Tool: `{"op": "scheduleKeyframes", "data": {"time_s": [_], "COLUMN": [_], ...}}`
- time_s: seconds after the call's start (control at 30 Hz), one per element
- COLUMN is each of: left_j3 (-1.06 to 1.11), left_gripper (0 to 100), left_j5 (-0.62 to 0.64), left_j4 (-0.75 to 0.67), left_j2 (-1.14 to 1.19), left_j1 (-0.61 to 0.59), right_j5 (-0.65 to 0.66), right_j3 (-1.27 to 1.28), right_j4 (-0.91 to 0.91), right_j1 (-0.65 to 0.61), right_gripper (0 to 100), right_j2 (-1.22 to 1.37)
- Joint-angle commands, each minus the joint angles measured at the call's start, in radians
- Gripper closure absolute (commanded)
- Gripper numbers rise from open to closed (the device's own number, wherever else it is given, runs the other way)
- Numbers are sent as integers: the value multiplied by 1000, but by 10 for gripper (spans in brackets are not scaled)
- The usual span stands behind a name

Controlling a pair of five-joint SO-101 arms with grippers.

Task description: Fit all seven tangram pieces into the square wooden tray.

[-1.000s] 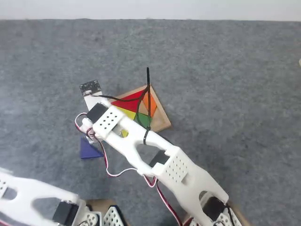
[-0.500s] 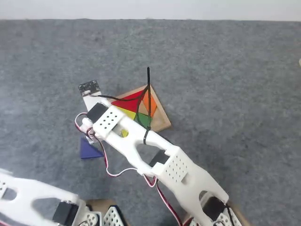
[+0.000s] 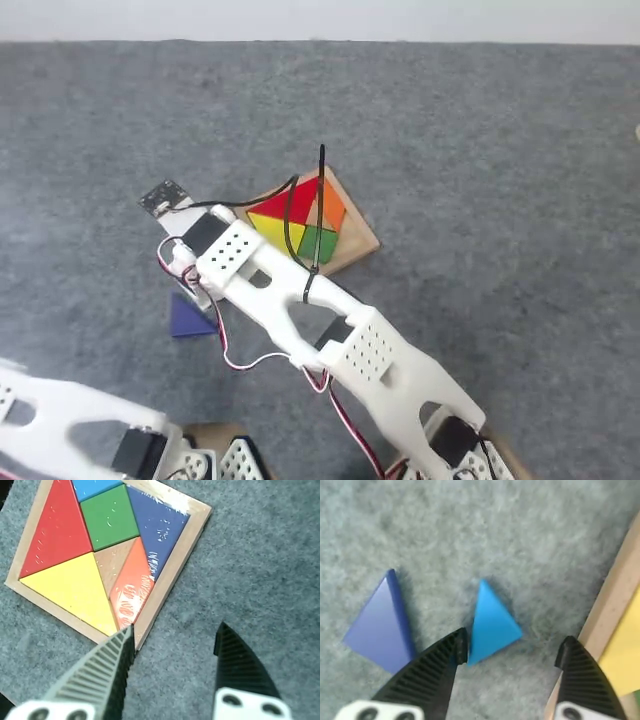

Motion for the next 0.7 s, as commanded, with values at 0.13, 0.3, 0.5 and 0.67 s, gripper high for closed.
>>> {"op": "scheduleKeyframes", "data": {"time_s": [0.13,0.3,0.5,0.67], "left_j3": [-35,-35,-35,-35], "left_gripper": [747,747,747,747], "left_j5": [-9,-9,-9,-9], "left_j4": [32,32,32,31], "left_j2": [-18,-18,-26,-26], "left_j1": [-5,-5,-18,-20], "right_j5": [11,11,14,12], "right_j3": [-54,-54,-58,-58], "right_j4": [-51,-74,-88,-93], "right_j1": [-12,-68,-73,-73], "right_gripper": [691,693,808,804], "right_j2": [-24,-24,41,70]}}
